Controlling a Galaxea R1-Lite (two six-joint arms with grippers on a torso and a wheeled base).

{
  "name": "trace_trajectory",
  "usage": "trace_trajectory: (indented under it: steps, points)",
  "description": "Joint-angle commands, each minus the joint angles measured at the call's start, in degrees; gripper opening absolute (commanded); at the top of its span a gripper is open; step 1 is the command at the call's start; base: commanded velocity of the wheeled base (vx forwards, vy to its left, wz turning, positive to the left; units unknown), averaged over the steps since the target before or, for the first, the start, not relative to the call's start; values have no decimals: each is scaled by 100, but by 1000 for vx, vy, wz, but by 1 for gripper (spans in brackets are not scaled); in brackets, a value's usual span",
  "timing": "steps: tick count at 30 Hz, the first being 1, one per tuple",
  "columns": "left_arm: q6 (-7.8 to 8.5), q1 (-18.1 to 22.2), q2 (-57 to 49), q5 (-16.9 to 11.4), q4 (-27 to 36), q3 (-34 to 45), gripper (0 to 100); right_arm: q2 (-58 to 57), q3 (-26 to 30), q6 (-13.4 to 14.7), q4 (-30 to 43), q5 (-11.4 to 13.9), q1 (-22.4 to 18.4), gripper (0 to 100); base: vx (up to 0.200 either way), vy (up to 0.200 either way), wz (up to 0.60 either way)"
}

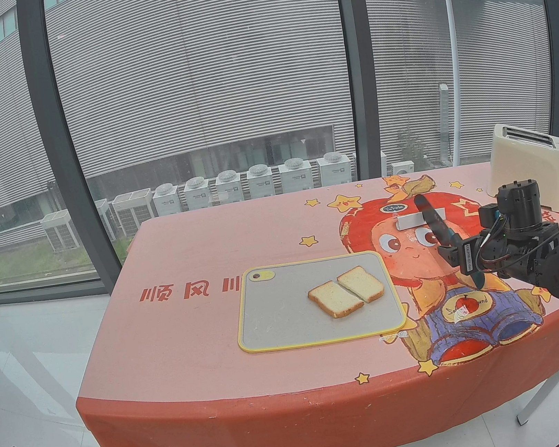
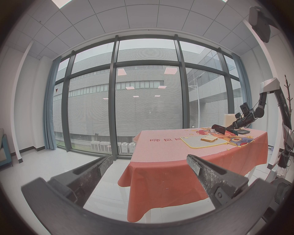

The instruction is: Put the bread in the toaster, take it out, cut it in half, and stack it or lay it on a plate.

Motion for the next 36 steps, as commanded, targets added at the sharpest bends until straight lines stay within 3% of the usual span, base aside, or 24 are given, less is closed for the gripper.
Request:
trace_trajectory:
  steps: [1, 36]
  points:
    - [-1, -1, 9, 1, 0, 101, 100, 4, -1, 6, -1, -1, 4, 100, 0, 0, 0]
    - [-1, -1, 9, 1, 0, 101, 100, -339, 25, 15, 8, 8, 153, 100, 0, 0, 0]
